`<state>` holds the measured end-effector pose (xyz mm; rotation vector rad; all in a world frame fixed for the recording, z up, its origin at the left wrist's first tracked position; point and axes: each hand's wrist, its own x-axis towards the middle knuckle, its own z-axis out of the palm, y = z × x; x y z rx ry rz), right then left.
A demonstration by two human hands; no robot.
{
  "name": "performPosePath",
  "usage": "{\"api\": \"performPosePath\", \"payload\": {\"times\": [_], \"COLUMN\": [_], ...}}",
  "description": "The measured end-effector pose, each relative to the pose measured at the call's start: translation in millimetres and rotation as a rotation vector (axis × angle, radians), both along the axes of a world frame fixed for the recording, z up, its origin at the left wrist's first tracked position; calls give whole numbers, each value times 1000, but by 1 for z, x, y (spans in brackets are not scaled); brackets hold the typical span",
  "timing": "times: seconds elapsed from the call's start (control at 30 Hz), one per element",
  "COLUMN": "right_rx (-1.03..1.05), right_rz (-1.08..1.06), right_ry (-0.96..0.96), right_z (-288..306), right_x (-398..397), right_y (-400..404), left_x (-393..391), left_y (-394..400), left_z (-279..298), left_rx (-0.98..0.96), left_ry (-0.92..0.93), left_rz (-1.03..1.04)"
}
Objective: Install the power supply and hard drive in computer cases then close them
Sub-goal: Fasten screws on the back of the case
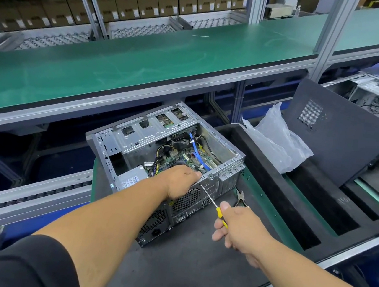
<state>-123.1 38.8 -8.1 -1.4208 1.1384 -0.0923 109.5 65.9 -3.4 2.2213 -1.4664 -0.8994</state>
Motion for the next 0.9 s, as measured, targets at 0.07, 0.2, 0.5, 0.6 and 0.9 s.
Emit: {"api": "performPosePath", "payload": {"times": [0.07,0.2,0.5,0.6,0.9], "right_rx": [-94,-183,-31,-90,2], "right_rz": [-7,-81,-19,-99,-72], "right_ry": [17,-30,-22,-53,-56], "right_z": [-4,-9,-6,-8,-7], "right_x": [1,0,3,1,2], "right_y": [2,-2,-4,-9,-5], "left_x": [0,1,1,1,-2], "left_y": [-1,0,0,0,1], "left_z": [-1,-3,-2,-1,2], "left_rx": [0,-5,8,1,-9], "left_ry": [-10,-2,-3,-14,-22], "left_rz": [-5,6,20,13,8]}}
